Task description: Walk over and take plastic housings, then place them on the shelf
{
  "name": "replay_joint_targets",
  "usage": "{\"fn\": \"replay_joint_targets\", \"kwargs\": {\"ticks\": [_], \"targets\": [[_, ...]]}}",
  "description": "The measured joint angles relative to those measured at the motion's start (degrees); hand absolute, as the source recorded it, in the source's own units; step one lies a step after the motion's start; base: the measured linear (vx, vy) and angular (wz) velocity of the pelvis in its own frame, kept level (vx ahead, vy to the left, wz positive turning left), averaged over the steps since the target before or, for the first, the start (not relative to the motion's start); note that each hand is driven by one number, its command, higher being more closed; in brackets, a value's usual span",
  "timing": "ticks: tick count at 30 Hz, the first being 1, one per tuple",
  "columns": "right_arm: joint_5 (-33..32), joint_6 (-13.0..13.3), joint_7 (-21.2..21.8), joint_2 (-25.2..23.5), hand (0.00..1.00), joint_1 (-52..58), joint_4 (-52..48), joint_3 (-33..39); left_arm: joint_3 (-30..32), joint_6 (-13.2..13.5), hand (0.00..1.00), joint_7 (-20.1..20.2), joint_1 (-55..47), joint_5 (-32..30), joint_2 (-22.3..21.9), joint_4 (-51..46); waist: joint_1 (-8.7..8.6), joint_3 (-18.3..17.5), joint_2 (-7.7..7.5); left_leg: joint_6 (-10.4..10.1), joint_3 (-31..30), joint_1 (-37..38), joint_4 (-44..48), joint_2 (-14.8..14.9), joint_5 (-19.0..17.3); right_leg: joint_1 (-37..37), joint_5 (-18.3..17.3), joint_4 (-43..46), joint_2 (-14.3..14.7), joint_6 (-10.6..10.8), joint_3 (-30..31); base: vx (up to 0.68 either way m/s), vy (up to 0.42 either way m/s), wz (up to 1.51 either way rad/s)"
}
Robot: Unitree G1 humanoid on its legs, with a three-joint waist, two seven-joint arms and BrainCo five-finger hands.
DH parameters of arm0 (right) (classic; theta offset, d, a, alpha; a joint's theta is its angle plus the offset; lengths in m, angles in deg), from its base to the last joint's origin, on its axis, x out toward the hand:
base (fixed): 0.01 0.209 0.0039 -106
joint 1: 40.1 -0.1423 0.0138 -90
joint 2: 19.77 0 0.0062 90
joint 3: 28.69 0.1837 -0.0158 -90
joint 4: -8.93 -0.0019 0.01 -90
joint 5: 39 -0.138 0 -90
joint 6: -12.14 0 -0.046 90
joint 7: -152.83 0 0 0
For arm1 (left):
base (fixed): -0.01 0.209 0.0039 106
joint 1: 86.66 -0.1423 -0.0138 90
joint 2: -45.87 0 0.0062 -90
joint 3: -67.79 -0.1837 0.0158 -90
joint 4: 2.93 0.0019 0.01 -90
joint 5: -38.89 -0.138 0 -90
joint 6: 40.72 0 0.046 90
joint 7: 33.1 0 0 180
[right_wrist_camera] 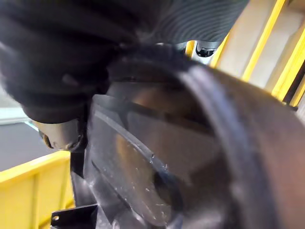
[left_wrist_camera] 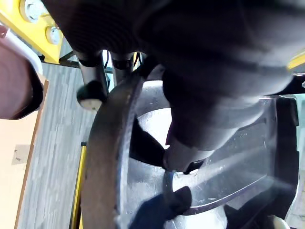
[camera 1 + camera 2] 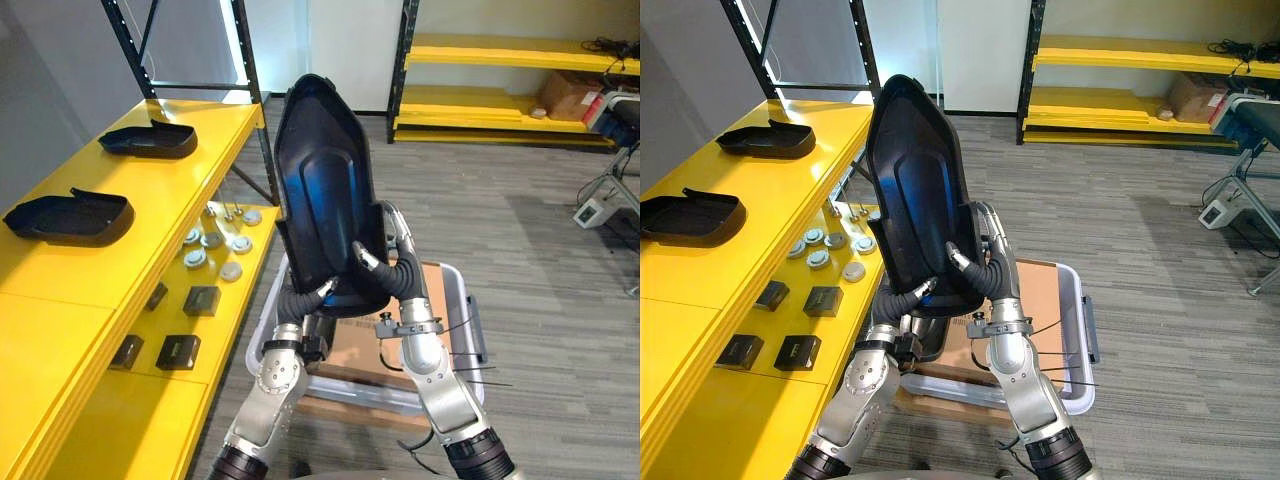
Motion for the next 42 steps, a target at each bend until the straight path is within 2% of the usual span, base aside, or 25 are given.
{"fn": "replay_joint_targets", "kwargs": {"ticks": [4,6,10,14,16,20,23,26,29,32,34,36,37,39,42], "targets": [[-5.8,2.5,3.2,2.2,0.0,0.0,-2.8,2.2,3.3,0.0,1.0,0.1,0.0,-4.3,-0.2,-1.9,0.02,-0.1,-0.07,0.2,0.0,0.0,-0.1,-0.1,0.2,0.0,0.0,0.0,0.0,0.0,0.0,-0.01,-0.003,0.01],[-9.0,4.4,4.1,3.1,0.0,0.0,-7.3,5.4,7.0,0.0,1.0,-0.2,-0.1,-6.1,-1.0,-2.4,0.02,-0.1,-0.07,0.3,0.0,0.1,-0.1,-0.1,0.3,0.1,0.0,0.0,0.1,0.0,0.1,0.0,0.0,0.0],[-15.3,9.3,4.3,3.1,0.0,0.0,-14.4,16.5,13.0,0.0,1.0,-0.7,-2.1,-7.8,-1.8,-3.0,-0.16,-0.1,-0.09,0.3,0.2,0.2,-0.1,-0.1,0.3,0.1,0.0,0.0,0.0,0.1,0.2,0.0,0.0,0.0],[-24.3,11.5,4.4,2.9,0.0,0.7,-14.5,27.1,16.2,-0.1,1.0,-1.4,-4.9,-11.0,-2.2,-4.6,-0.21,-0.1,-0.09,0.3,0.5,0.4,-0.1,-0.1,0.2,0.2,0.0,0.0,0.0,0.1,0.3,-0.02,-0.006,0.0],[-31.6,13.3,4.5,2.5,0.0,2.6,-14.2,33.9,18.0,-0.1,1.0,-1.4,-7.1,-13.0,-2.7,-7.3,-0.28,-0.1,-0.08,0.3,0.5,0.4,-0.1,-0.1,0.2,0.1,0.0,0.0,0.0,0.1,0.3,-0.03,-0.014,-0.01],[-36.7,15.1,4.0,1.6,0.0,6.2,-9.0,42.4,20.1,0.0,1.0,-1.5,-9.4,-13.9,-3.3,-10.5,-0.83,-0.1,-0.07,0.3,0.5,0.4,-0.2,0.0,0.2,0.0,0.0,0.0,0.0,0.1,0.3,-0.02,-0.011,-0.01],[-36.9,14.0,3.1,1.6,0.0,9.9,4.4,45.2,22.1,0.2,1.0,-1.5,-11.4,-14.4,-3.3,-13.2,-1.77,-0.1,-0.08,0.2,0.5,-0.1,-0.2,0.0,0.2,-0.3,0.0,-0.2,0.1,0.1,0.4,0.0,0.0,0.0],[-37.1,9.9,2.9,-0.3,0.0,14.8,20.7,47.9,22.9,0.7,1.0,-1.4,-13.9,-14.4,-3.9,-16.3,-1.73,0.0,0.29,0.2,0.4,-0.8,-0.2,0.0,0.2,-0.9,0.0,-0.2,0.1,0.1,0.3,0.0,0.0,0.0],[-37.0,6.9,3.9,-3.0,0.0,18.2,31.9,47.4,22.9,1.5,1.0,-1.3,-16.0,-14.4,-5.0,-18.4,-1.72,0.0,0.55,0.2,0.4,-0.7,-0.2,0.0,0.2,-0.7,-0.1,-0.2,-0.1,0.2,0.2,0.0,-0.001,0.01],[-34.9,5.6,5.3,-5.4,0.0,20.7,37.5,44.9,22.5,1.7,1.0,-1.1,-16.9,-14.3,-5.6,-19.1,-1.64,0.0,0.48,0.3,0.2,-0.1,-0.2,0.1,0.1,0.2,-0.2,-0.2,-0.3,0.3,-0.2,-0.01,-0.002,0.08],[-31.7,4.2,7.0,-6.7,0.0,22.1,42.5,40.2,21.6,1.8,1.0,0.0,-17.9,-14.2,-5.6,-20.0,-1.64,0.2,0.23,0.3,-0.2,0.1,0.4,0.0,-1.1,1.2,-1.1,0.6,-0.6,0.6,-1.4,-0.07,-0.007,0.2],[-30.4,3.2,8.2,-7.4,0.0,22.2,45.9,36.7,20.6,2.1,1.0,0.1,-18.1,-14.1,-5.6,-20.4,-0.85,0.5,0.06,0.3,-1.0,-0.1,0.6,-0.2,-1.4,1.2,-2.1,1.9,-0.9,1.0,-2.2,-0.06,-0.011,0.34],[-29.7,2.1,9.0,-7.4,0.0,22.1,47.5,34.1,19.9,2.5,1.0,0.2,-18.0,-13.8,-5.7,-20.5,-0.17,0.8,-0.27,0.3,-2.0,-0.7,1.4,-0.5,-1.5,1.3,-2.8,2.8,-1.3,1.2,-4.1,-0.06,-0.017,0.5],[-29.6,2.0,9.3,-7.5,0.0,21.5,48.7,33.2,19.9,2.7,1.0,0.2,-18.0,-13.7,-5.7,-20.6,0.12,1.2,-0.42,0.5,-3.8,-1.9,2.7,-1.1,-1.6,1.3,-3.8,4.0,-2.0,1.4,-6.6,-0.05,-0.012,0.78],[-29.7,2.0,9.0,-7.3,0.0,20.4,50.2,31.7,18.4,2.7,1.0,0.0,-17.9,-12.5,-5.6,-21.5,0.42,2.9,-0.36,1.1,-5.1,-7.4,9.0,-2.1,-2.8,1.2,-6.1,7.8,-4.1,1.5,-14.4,-0.05,0.011,1.34]]}}
